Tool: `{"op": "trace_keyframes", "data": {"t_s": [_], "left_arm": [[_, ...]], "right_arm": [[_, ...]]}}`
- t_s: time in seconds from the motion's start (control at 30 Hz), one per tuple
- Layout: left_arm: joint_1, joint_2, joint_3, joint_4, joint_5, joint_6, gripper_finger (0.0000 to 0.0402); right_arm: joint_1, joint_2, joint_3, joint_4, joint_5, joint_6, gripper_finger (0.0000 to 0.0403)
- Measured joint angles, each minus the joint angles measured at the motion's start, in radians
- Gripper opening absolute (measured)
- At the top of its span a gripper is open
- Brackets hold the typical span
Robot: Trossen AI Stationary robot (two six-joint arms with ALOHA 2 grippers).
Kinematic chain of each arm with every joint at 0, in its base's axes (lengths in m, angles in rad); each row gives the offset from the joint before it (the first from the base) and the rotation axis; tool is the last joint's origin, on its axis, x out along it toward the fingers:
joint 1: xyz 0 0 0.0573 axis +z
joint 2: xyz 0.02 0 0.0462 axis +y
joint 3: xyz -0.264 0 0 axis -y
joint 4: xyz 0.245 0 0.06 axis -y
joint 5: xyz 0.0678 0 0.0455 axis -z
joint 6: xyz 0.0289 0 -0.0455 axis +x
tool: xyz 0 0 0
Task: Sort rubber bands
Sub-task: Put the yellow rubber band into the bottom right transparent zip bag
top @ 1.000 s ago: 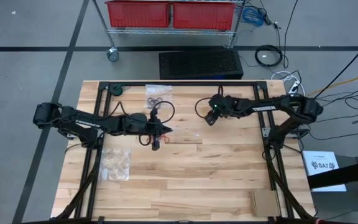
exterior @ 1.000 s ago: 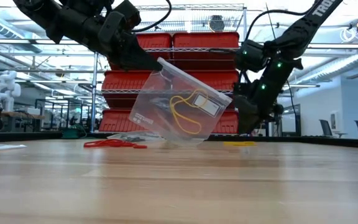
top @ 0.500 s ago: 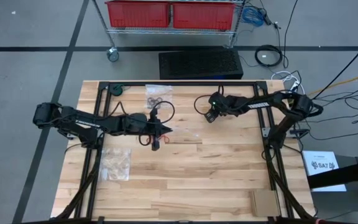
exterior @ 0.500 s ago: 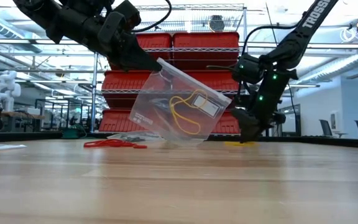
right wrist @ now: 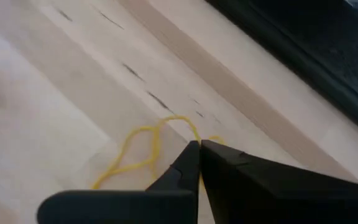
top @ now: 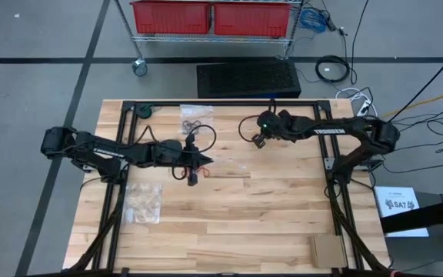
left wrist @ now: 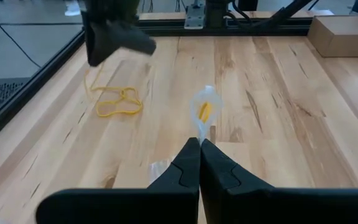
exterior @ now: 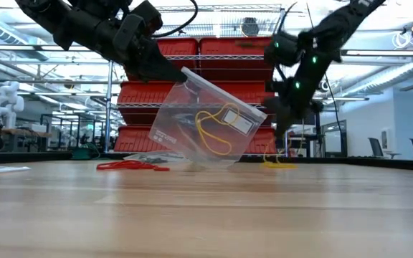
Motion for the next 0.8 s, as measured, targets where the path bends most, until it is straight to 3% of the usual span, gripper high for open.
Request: {"op": "trace_keyframes", "data": {"t_s": [0.2, 0.47, 0.8], "left_arm": [[0.000, 0.000, 0.000, -0.005, 0.000, 0.000, 0.0002], [0.000, 0.000, 0.000, -0.005, 0.000, 0.000, 0.0002], [0.000, 0.000, 0.000, -0.004, -0.001, 0.000, 0.0002]], "right_arm": [[0.092, -0.084, 0.087, -0.179, 0.001, 0.023, 0.0001], [0.279, -0.216, 0.142, -0.407, -0.001, 0.183, 0.0000], [0.533, -0.294, 0.144, -0.446, -0.013, 0.429, 0.0000]]}}
